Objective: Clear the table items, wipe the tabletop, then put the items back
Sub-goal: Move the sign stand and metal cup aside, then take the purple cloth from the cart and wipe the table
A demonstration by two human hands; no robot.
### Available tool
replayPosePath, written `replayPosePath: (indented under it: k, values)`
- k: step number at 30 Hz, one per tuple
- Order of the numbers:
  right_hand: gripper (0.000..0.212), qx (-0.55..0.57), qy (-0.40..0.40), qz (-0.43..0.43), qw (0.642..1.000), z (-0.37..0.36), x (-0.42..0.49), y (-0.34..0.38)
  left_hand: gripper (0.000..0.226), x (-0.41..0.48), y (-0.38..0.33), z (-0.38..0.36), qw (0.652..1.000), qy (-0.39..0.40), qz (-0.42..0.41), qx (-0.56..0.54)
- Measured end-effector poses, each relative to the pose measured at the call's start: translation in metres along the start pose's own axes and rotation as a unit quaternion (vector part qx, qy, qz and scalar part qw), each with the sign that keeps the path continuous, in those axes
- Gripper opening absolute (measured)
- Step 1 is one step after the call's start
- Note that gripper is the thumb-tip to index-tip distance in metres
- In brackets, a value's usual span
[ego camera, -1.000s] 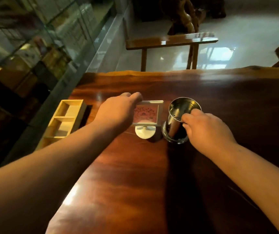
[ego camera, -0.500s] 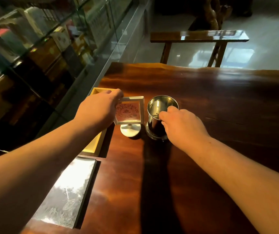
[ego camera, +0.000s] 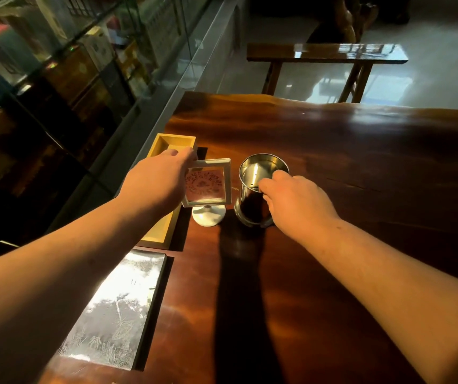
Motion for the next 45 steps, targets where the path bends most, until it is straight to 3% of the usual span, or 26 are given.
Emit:
replayPosePath:
  k: [6,9,13,17,22,33,39,45]
  values:
    - [0.016,-0.005,-0.001,-0.019,1.000,0.002,-0.002,-0.003,0.050,0.001,-0.001,-0.003,0.999,0.040,0.008,0.006]
    - [0.033,-0.001,-0.006,-0.039,0.999,0.017,-0.014,-0.004,0.056,-0.003,-0.001,0.005,0.998,0.050,0.011,0.025]
    - [0.051,0.031,-0.052,-0.096,0.994,0.062,-0.054,-0.018,0.077,-0.007,-0.023,0.048,0.997,-0.001,-0.031,0.076]
    - [0.066,0.028,-0.064,-0.171,0.983,0.118,-0.117,-0.049,0.077,-0.006,-0.098,0.101,0.993,0.004,-0.120,-0.017]
    - [0.082,-0.002,-0.085,-0.271,0.959,0.202,-0.219,-0.105,0.089,-0.021,-0.243,0.169,0.968,0.025,-0.236,-0.086]
    - [0.082,-0.059,-0.174,-0.506,0.843,0.327,-0.559,-0.252,0.084,-0.152,-0.618,0.234,0.836,0.055,-0.531,-0.127]
    - [0.081,-0.070,-0.174,-0.619,0.763,0.339,-0.782,-0.293,0.080,-0.279,-0.809,0.244,0.743,0.100,-0.639,-0.173]
    - [0.078,-0.054,-0.162,-0.709,0.684,0.320,-0.964,-0.296,0.080,-0.399,-0.941,0.237,0.663,0.127,-0.719,-0.167]
Point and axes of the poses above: each hand's wrist, its own x-axis towards the middle knuckle, its own z-axis out of the back of the hand, y = z × x, the point moved 6 cm from there along x, towards the middle knuckle, and after that the axes turned 11 degrees about -z, right-handed, at the moved point
